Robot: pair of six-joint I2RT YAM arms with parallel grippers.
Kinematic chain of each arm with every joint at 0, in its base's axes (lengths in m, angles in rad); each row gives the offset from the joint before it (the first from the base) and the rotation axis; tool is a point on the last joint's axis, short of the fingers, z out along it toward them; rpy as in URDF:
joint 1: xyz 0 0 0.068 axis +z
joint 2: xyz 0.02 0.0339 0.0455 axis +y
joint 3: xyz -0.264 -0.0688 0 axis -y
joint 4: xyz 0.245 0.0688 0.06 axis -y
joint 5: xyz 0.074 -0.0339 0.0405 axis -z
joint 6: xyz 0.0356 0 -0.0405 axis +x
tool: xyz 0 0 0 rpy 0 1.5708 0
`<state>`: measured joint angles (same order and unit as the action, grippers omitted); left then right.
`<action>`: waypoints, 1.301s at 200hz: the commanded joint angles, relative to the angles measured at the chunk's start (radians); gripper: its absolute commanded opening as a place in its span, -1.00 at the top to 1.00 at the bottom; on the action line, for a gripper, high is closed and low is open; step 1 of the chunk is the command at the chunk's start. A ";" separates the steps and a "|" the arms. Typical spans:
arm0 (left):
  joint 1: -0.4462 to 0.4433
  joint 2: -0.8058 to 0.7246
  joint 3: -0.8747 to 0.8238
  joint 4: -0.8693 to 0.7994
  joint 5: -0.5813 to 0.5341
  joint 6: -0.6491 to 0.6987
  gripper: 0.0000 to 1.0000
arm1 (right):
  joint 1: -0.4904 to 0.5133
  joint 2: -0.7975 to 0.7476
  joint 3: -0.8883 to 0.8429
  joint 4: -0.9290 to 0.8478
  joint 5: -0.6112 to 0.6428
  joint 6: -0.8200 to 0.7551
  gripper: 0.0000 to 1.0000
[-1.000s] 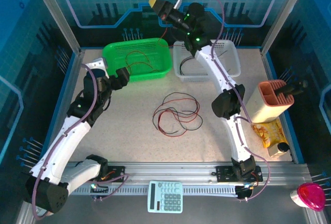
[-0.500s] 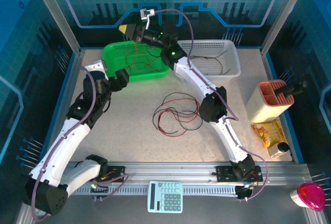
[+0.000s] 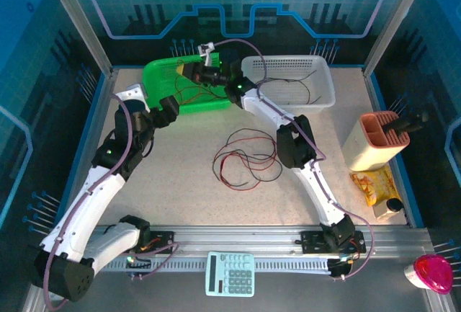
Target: Untangle the cables
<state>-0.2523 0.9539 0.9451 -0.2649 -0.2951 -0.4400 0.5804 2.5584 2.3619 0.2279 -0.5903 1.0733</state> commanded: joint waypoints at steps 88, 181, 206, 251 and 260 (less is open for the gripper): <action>0.008 -0.018 0.004 -0.008 0.004 -0.019 -0.82 | -0.048 0.039 0.205 -0.668 0.312 -0.393 1.00; 0.008 -0.015 0.004 -0.010 0.013 -0.039 -0.82 | -0.029 0.059 0.256 -0.790 0.298 -0.506 -0.19; 0.008 -0.011 0.006 -0.007 0.015 -0.043 -0.83 | -0.028 0.031 0.255 -0.807 0.283 -0.524 -0.48; 0.008 -0.013 0.007 -0.016 0.018 -0.049 -0.83 | -0.008 -0.017 0.256 -0.822 0.252 -0.560 -0.71; 0.008 -0.018 0.006 -0.019 0.016 -0.051 -0.82 | -0.003 -0.026 0.258 -0.823 0.247 -0.567 -0.74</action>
<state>-0.2523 0.9524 0.9451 -0.2665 -0.2905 -0.4732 0.5491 2.6228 2.5866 -0.5652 -0.3061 0.5430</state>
